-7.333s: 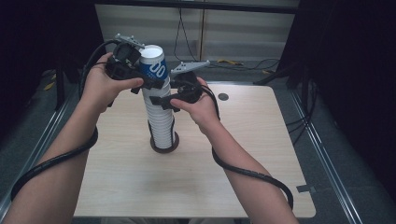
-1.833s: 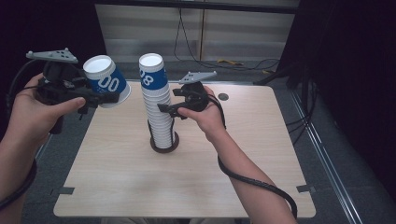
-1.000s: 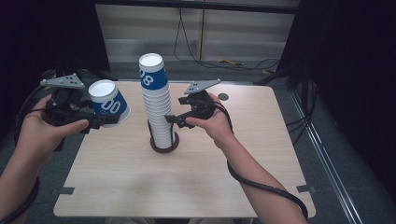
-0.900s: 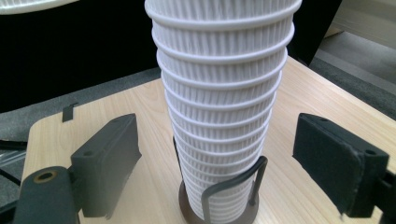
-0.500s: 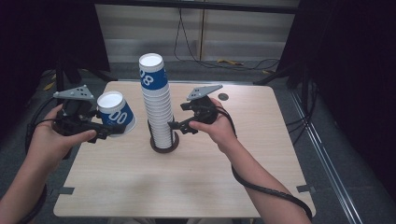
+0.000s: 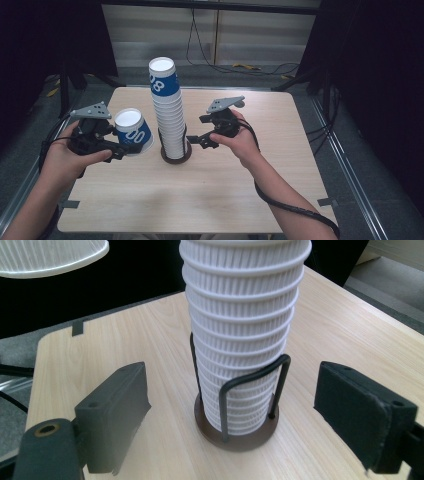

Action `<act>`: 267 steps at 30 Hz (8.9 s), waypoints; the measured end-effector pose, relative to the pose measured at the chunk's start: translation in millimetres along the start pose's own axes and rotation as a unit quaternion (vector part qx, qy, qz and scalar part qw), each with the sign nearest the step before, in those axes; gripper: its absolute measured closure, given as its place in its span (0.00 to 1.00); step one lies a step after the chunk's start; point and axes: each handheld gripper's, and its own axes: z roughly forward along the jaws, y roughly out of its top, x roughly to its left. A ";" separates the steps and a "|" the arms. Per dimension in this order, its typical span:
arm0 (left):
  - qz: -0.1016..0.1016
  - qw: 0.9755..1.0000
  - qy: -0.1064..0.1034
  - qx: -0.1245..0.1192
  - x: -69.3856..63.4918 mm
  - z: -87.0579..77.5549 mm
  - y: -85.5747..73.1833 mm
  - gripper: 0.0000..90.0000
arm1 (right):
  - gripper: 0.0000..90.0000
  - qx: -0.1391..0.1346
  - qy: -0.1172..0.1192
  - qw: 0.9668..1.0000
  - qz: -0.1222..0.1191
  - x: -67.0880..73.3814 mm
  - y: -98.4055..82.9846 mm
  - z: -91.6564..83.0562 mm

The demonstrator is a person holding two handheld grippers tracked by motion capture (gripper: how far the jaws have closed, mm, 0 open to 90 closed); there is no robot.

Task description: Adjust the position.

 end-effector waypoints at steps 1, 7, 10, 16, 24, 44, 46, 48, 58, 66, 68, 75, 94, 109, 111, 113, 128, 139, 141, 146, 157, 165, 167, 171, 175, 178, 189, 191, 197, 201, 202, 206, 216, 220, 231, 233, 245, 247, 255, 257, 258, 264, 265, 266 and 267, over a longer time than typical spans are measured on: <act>0.001 1.000 0.000 0.001 -0.2 1.1 -0.9 0.30 | 0.15 0.000 0.003 1.000 0.002 0.0 -1.3 -0.8; 0.002 1.000 -0.008 0.006 -2.4 11.7 -7.2 0.30 | 0.15 0.008 0.002 1.000 -0.003 1.0 -6.0 -2.4; 0.005 1.000 -0.011 0.010 -4.6 17.9 -8.3 0.30 | 0.15 0.010 0.002 1.000 -0.007 2.0 -8.6 -4.8; 0.013 1.000 -0.020 0.014 -7.7 29.7 -8.8 0.30 | 0.15 0.012 0.003 1.000 -0.008 1.2 -12.7 -8.3; 0.018 0.999 -0.033 0.018 -14.9 38.9 -10.2 0.30 | 0.15 0.018 0.006 1.000 -0.007 -1.2 -17.9 -7.9; 0.035 0.998 -0.037 0.044 -27.4 67.6 -21.9 0.30 | 0.15 0.022 0.003 1.000 -0.006 3.7 -41.6 -21.3; 0.034 0.998 -0.038 0.042 -28.6 69.8 -22.1 0.30 | 0.15 0.024 -0.001 1.000 -0.007 5.0 -43.9 -22.4; 0.039 0.997 -0.038 0.048 -30.1 71.5 -21.6 0.30 | 0.15 0.028 -0.003 1.000 -0.005 6.8 -46.3 -23.8; 0.052 0.996 -0.041 0.058 -34.9 82.2 -16.4 0.30 | 0.15 0.027 -0.002 1.000 -0.009 11.4 -53.3 -34.8; 0.057 0.995 -0.044 0.075 -38.6 95.2 -12.5 0.30 | 0.15 0.025 -0.010 1.000 0.001 9.3 -63.8 -45.1; 0.057 0.995 -0.046 0.073 -41.1 98.0 -10.5 0.30 | 0.15 0.025 -0.012 1.000 0.000 8.7 -65.4 -47.3; 0.071 0.993 -0.053 0.082 -47.2 106.9 -4.2 0.30 | 0.15 0.026 -0.015 1.000 0.003 9.0 -70.5 -54.3; 0.096 0.986 -0.065 0.118 -52.2 128.6 2.1 0.30 | 0.15 0.039 -0.004 0.999 -0.004 12.7 -82.5 -54.1; 0.113 0.977 -0.065 0.167 -55.2 139.1 8.8 0.30 | 0.15 0.043 0.005 0.999 -0.006 15.4 -91.7 -53.1; 0.112 0.977 -0.066 0.172 -55.5 140.6 9.8 0.30 | 0.15 0.044 0.005 0.999 -0.007 15.5 -92.7 -53.7; 0.120 0.973 -0.065 0.184 -55.1 142.2 11.8 0.30 | 0.15 0.043 0.005 0.999 -0.006 15.1 -93.8 -53.9; 0.138 0.960 -0.065 0.235 -60.7 152.0 24.4 0.30 | 0.15 0.050 0.007 0.999 -0.003 15.4 -103.5 -52.6; 0.158 0.947 -0.065 0.273 -62.6 159.1 28.7 0.30 | 0.15 0.054 0.013 0.998 -0.006 16.4 -105.5 -51.8; 0.162 0.946 -0.066 0.274 -63.3 160.1 29.4 0.30 | 0.15 0.054 0.014 0.998 -0.006 16.7 -105.4 -51.9; 0.159 0.941 -0.062 0.291 -63.5 162.6 29.8 0.30 | 0.15 0.061 0.016 0.998 -0.008 17.0 -107.0 -51.8; 0.170 0.933 -0.068 0.310 -65.1 166.0 36.4 0.30 | 0.15 0.062 0.018 0.998 -0.008 16.6 -108.7 -52.3; 0.178 0.924 -0.067 0.331 -68.2 175.0 36.0 0.30 | 0.15 0.067 0.028 0.997 -0.014 19.7 -105.3 -51.5; 0.184 0.922 -0.065 0.334 -68.9 176.6 36.5 0.30 | 0.15 0.064 0.030 0.997 -0.015 19.9 -104.4 -50.9; 0.189 0.919 -0.059 0.342 -69.7 179.5 37.5 0.30 | 0.15 0.063 0.034 0.997 -0.018 21.2 -103.3 -48.5; 0.193 0.917 -0.057 0.345 -72.2 180.7 41.5 0.30 | 0.15 0.062 0.038 0.997 -0.021 23.0 -101.9 -46.7; 0.198 0.916 -0.061 0.342 -74.6 182.1 43.7 0.30 | 0.15 0.057 0.042 0.997 -0.022 23.8 -100.8 -46.3; 0.206 0.915 -0.066 0.341 -80.2 189.8 46.0 0.30 | 0.15 0.058 0.047 0.997 -0.028 26.1 -97.5 -44.8; 0.208 0.915 -0.067 0.339 -81.6 190.7 45.5 0.30 | 0.15 0.057 0.049 0.997 -0.027 26.2 -97.1 -44.7; 0.211 0.914 -0.069 0.340 -83.6 192.9 44.7 0.30 | 0.15 0.061 0.050 0.996 -0.030 26.0 -96.8 -42.9; 0.214 0.914 -0.070 0.338 -84.1 194.6 45.1 0.30 | 0.15 0.060 0.054 0.996 -0.032 27.3 -96.3 -41.7; 0.215 0.914 -0.069 0.336 -84.2 195.0 44.9 0.30 | 0.15 0.061 0.054 0.996 -0.032 27.3 -96.3 -41.5; 0.215 0.915 -0.065 0.335 -84.8 196.0 43.3 0.30 | 0.15 0.059 0.056 0.996 -0.030 27.0 -95.5 -41.4; 0.219 0.915 -0.072 0.333 -86.6 199.0 44.3 0.30 | 0.16 0.054 0.062 0.996 -0.031 28.6 -92.5 -39.3; 0.219 0.915 -0.071 0.330 -88.2 200.9 44.0 0.30 | 0.16 0.055 0.062 0.996 -0.030 29.0 -92.1 -38.1; 0.235 0.911 -0.074 0.331 -94.1 203.5 47.6 0.30 | 0.22 0.051 0.066 0.996 -0.031 27.8 -91.2 -38.9; 0.235 0.912 -0.070 0.328 -95.4 204.3 47.1 0.30 | 0.23 0.053 0.066 0.996 -0.032 27.8 -91.5 -38.5; 0.246 0.908 -0.070 0.333 -96.5 206.8 47.0 0.30 | 0.29 0.057 0.071 0.995 -0.037 27.4 -89.6 -37.0; 0.246 0.907 -0.071 0.335 -96.8 206.4 47.6 0.30 | 0.31 0.057 0.071 0.995 -0.036 27.2 -89.5 -37.2; 0.251 0.907 -0.064 0.332 -98.8 208.0 46.1 0.30 | 0.32 0.060 0.074 0.995 -0.037 27.3 -90.7 -35.2; 0.257 0.903 -0.068 0.338 -98.4 208.3 46.7 0.30 | 0.32 0.064 0.074 0.994 -0.038 27.2 -91.2 -35.0; 0.257 0.902 -0.069 0.340 -98.5 208.6 46.5 0.31 | 0.32 0.064 0.075 0.994 -0.039 27.1 -91.5 -34.8; 0.261 0.901 -0.068 0.340 -99.7 209.5 46.8 0.30 | 0.31 0.064 0.077 0.994 -0.037 27.1 -92.6 -34.3; 0.260 0.901 -0.070 0.339 -100.0 209.5 47.1 0.30 | 0.31 0.064 0.079 0.994 -0.036 26.9 -93.0 -34.4; 0.263 0.900 -0.071 0.341 -100.4 209.7 47.5 0.30 | 0.31 0.063 0.079 0.994 -0.035 26.7 -93.3 -34.4; 0.267 0.899 -0.071 0.340 -100.7 210.1 47.8 0.30 | 0.31 0.063 0.080 0.994 -0.034 26.6 -93.5 -34.4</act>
